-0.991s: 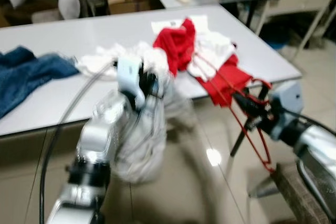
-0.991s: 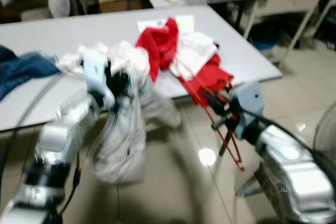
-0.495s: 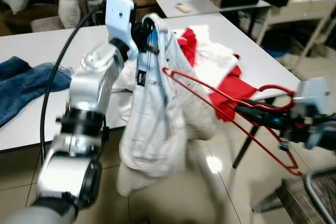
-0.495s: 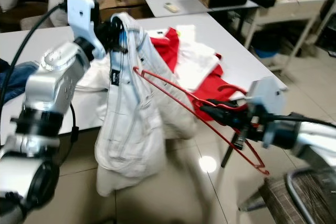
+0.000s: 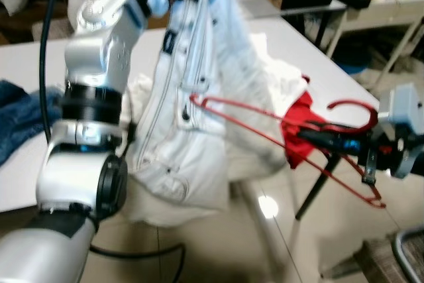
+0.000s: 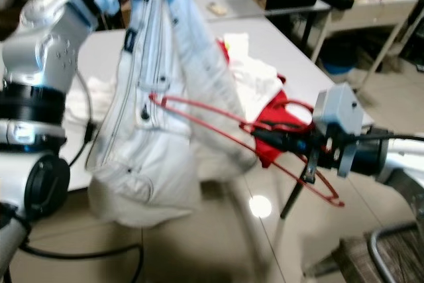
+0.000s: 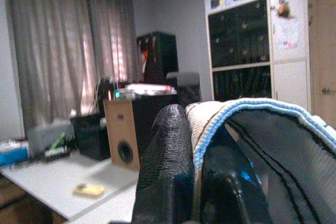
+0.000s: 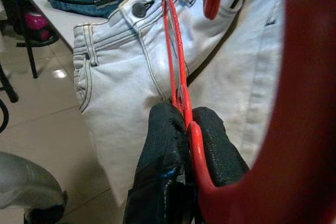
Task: Hang hanger
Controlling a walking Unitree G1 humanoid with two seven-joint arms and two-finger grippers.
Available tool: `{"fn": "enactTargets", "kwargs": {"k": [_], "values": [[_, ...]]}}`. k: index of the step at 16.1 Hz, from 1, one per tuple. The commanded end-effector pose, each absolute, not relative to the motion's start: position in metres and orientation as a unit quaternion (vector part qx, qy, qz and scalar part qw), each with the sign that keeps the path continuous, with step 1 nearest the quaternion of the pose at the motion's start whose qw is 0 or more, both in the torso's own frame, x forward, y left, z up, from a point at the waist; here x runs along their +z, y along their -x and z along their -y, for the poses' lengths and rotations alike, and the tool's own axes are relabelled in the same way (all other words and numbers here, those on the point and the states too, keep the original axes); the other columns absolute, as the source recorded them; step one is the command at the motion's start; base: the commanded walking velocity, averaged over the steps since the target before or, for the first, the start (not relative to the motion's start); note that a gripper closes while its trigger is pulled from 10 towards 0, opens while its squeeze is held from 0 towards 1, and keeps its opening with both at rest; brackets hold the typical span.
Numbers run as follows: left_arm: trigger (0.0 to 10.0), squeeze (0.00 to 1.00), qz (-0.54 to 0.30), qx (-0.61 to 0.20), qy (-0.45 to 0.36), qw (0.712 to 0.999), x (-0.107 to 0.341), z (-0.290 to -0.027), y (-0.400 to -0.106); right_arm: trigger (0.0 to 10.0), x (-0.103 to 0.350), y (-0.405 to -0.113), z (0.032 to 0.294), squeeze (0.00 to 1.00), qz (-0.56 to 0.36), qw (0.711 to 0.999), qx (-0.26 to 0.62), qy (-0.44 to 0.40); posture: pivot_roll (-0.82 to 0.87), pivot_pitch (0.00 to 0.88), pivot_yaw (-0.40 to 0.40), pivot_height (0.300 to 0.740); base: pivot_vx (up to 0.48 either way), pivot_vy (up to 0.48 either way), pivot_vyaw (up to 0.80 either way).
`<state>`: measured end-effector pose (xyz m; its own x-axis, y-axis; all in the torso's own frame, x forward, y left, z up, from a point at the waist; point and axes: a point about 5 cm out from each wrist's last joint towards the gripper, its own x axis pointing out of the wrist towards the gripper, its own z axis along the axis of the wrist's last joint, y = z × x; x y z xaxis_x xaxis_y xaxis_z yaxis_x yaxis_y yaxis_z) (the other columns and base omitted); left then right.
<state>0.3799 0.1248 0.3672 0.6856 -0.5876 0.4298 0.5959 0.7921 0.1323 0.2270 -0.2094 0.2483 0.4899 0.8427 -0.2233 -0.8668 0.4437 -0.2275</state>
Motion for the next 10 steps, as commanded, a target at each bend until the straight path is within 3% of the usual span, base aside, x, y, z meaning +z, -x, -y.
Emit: {"fn": "enactTargets", "kwargs": {"k": [1, 6, 10], "values": [[10.0, 0.00, 0.285, -0.316, 0.009, 0.905, 0.395, -0.136, -0.372, 10.0, 0.254, -0.229, 0.206, 0.00, -0.027, 0.843, 0.510, 0.167, -0.14, 0.000, 0.008, 0.740, 0.375, 0.000, 0.00], [10.0, 0.00, 0.333, -0.347, 0.006, 0.877, 0.439, -0.130, -0.362, 10.0, 0.269, -0.243, 0.204, 0.00, 0.014, 0.854, 0.486, 0.185, -0.15, 0.000, 0.010, 0.740, 0.350, 0.000, 0.00], [10.0, 0.00, 0.328, -0.383, -0.008, 0.863, 0.435, -0.117, -0.355, 10.0, 0.264, -0.254, 0.197, 0.00, 0.005, 0.851, 0.488, 0.192, -0.13, 0.000, -0.006, 0.740, 0.000, 0.000, 0.00]]}}
